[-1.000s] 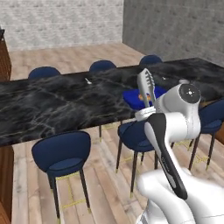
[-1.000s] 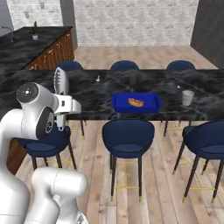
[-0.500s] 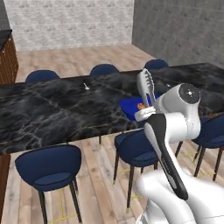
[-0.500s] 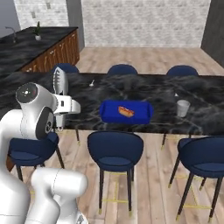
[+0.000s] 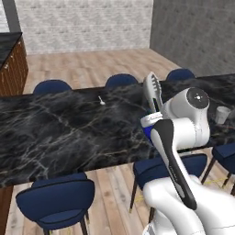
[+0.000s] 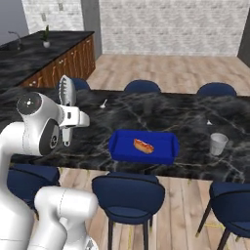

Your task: Take the tongs from the drawer on the right and place them on the dining counter next to the tray containing the hot dog.

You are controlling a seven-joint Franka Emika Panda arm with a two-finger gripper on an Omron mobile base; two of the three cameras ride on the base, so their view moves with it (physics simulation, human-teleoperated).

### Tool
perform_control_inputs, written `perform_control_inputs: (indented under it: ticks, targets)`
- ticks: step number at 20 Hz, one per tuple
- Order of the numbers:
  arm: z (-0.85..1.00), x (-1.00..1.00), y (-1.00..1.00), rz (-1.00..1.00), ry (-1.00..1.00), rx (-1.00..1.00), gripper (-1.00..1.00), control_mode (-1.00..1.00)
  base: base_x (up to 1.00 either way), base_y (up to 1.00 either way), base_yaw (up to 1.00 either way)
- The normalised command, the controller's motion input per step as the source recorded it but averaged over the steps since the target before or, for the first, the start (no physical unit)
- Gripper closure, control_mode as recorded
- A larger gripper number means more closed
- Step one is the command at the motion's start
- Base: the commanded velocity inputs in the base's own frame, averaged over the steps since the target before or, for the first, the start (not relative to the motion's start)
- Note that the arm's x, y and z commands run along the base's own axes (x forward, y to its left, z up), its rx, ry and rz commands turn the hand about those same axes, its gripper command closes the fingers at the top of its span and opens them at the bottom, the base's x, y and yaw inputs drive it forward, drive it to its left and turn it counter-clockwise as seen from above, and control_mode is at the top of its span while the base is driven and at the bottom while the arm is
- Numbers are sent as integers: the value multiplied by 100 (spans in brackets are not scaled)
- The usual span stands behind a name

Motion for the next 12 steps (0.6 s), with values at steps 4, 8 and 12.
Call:
perform_control_inputs:
  ticks: [4,8,12]
  targets:
    - [0,0,0,0,0,0,100,100,45,-9,7]
    - [0,0,0,0,0,0,100,100,12,0,2]
    - [0,0,0,0,0,0,100,100,8,0,0]
